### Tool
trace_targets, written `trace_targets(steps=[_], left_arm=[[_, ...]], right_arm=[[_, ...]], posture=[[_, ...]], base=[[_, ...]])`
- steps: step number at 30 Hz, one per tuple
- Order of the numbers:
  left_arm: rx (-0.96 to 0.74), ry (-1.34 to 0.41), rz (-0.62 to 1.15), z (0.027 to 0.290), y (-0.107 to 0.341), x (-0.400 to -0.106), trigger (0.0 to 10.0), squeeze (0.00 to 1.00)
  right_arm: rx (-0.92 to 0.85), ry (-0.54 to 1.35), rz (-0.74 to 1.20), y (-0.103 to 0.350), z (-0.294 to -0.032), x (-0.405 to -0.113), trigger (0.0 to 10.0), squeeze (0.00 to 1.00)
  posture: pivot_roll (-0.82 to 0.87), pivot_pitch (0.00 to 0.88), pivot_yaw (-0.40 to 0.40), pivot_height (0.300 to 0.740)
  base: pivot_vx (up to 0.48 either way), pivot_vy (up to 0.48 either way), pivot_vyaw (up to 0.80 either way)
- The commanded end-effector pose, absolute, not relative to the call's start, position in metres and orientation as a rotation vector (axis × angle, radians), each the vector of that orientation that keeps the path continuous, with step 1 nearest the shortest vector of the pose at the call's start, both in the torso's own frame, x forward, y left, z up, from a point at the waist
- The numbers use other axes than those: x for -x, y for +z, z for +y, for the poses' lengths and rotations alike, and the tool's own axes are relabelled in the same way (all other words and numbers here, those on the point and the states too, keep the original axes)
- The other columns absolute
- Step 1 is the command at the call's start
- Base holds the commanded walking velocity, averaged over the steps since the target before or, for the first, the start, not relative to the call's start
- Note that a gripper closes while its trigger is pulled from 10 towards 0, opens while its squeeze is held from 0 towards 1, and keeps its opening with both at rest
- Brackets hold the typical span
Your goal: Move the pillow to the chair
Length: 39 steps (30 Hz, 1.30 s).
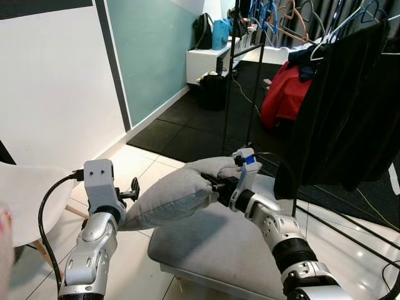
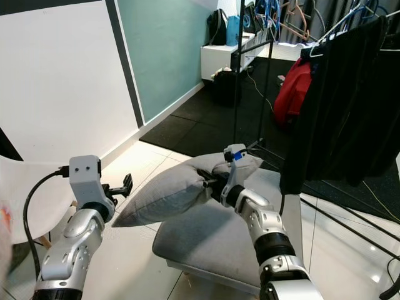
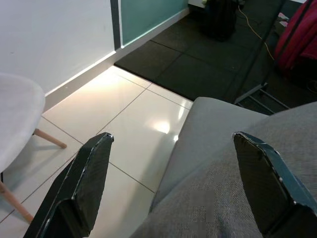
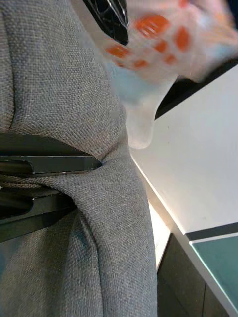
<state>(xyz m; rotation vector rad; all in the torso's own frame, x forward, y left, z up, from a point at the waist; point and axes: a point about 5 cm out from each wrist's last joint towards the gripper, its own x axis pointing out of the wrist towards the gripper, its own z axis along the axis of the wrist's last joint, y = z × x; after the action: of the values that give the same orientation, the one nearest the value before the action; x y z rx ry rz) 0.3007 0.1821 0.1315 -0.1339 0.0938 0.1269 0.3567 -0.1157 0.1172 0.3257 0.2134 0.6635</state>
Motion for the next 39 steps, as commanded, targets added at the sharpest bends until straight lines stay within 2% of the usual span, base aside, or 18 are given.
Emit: trace_targets(steps=[1, 6, 15, 26, 36, 39], left_arm=[[0.132, 0.129, 0.109, 0.185, 0.128, -0.298, 10.0, 0.00], [0.137, 0.127, 0.107, 0.185, 0.129, -0.299, 10.0, 0.00], [0.144, 0.128, 0.105, 0.184, 0.129, -0.299, 10.0, 0.00], [0.144, 0.136, 0.135, 0.183, 0.126, -0.298, 10.0, 0.00], [0.123, 0.117, 0.165, 0.180, 0.122, -0.299, 10.0, 0.00], [0.126, 0.114, 0.164, 0.179, 0.123, -0.298, 10.0, 0.00]], right_arm=[[-0.321, 0.677, 0.150, 0.131, -0.113, -0.360, 10.0, 0.00], [-0.348, 0.605, 0.158, 0.131, -0.119, -0.364, 10.0, 0.00], [-0.313, 0.672, 0.161, 0.132, -0.114, -0.361, 10.0, 0.00], [-0.308, 0.660, 0.182, 0.128, -0.115, -0.360, 10.0, 0.00], [-0.285, 0.700, 0.222, 0.124, -0.114, -0.357, 10.0, 0.00], [-0.256, 0.710, 0.245, 0.122, -0.115, -0.356, 10.0, 0.00]], posture=[[-0.16, 0.000, -0.038, 0.740], [-0.16, 0.000, -0.041, 0.740], [-0.16, 0.000, -0.044, 0.740], [-0.16, 0.000, -0.041, 0.740], [-0.16, 0.000, -0.041, 0.740], [-0.16, 0.000, -0.041, 0.740]], base=[[0.000, 0.000, 0.74], [0.000, 0.000, 0.65], [0.000, 0.000, 0.62], [0.000, 0.000, 0.68], [-0.480, 0.000, 0.68], [0.000, 0.000, 0.68]])
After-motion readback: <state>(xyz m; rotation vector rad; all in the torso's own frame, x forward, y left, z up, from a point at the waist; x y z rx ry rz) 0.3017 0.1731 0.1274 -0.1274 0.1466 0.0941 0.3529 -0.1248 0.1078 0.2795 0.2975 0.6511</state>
